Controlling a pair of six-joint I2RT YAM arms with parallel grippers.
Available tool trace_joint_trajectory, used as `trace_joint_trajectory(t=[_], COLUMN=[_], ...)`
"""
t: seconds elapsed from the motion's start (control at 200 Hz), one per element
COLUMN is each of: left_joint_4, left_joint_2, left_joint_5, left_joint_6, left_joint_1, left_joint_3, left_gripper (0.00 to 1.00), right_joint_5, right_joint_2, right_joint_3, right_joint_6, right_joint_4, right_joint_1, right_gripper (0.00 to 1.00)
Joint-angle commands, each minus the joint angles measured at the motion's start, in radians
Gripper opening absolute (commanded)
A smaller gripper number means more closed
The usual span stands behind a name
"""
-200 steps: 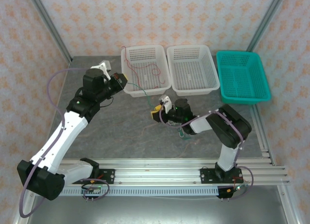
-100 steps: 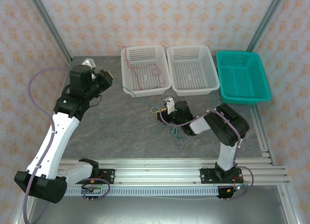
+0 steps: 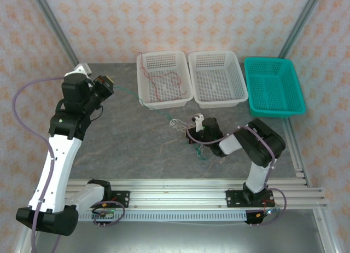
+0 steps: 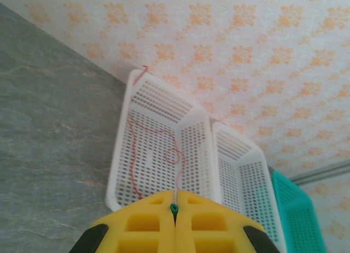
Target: Untangle the cables
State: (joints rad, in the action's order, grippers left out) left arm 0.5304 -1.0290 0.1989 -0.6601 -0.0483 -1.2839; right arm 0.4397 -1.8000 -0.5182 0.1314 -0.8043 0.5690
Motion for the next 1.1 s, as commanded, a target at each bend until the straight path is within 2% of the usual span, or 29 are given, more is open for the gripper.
trace_joint_trajectory(t=[0.0, 0.165, 0.295, 0.691, 0.781, 0.886, 0.966, 1.031, 1.096], left_joint_4=[0.032, 0.026, 0.020, 0.029, 0.025, 0.028, 0.006, -0.073, -0.165], left_joint_2=[0.027, 0.039, 0.049, 0.049, 0.050, 0.055, 0.054, 0.053, 0.048], left_joint_5=[-0.076, -0.007, 0.025, 0.021, 0.018, 0.012, 0.054, 0.149, 0.235], left_joint_6=[0.052, 0.013, -0.004, 0.007, 0.004, 0.002, -0.009, -0.035, -0.059], left_joint_1=[0.082, 0.239, 0.306, 0.359, 0.361, 0.372, 0.373, 0.367, 0.336], left_joint_3=[-0.048, -0.019, 0.010, 0.044, 0.051, 0.052, 0.064, 0.107, 0.158], left_gripper=[0.00, 0.00, 0.00, 0.00, 0.00, 0.00, 0.00, 0.00, 0.00], right_joint_5=[-0.100, -0.183, -0.257, -0.475, -0.564, -0.694, -0.601, -0.356, -0.154], right_joint_2=[0.010, 0.021, 0.034, 0.149, 0.194, 0.249, 0.258, 0.248, 0.247], right_joint_3=[0.058, 0.089, 0.103, 0.198, 0.229, 0.253, 0.218, 0.171, 0.109], right_joint_6=[0.050, 0.130, 0.150, 0.214, 0.241, 0.355, 0.283, 0.151, 0.047], right_joint_4=[0.066, 0.030, 0.047, 0.085, 0.098, 0.138, 0.159, 0.162, 0.210], right_joint_1=[-0.031, -0.052, -0.055, -0.057, -0.056, -0.057, -0.057, -0.052, -0.023], right_gripper=[0.00, 0.00, 0.00, 0.00, 0.00, 0.00, 0.00, 0.00, 0.09])
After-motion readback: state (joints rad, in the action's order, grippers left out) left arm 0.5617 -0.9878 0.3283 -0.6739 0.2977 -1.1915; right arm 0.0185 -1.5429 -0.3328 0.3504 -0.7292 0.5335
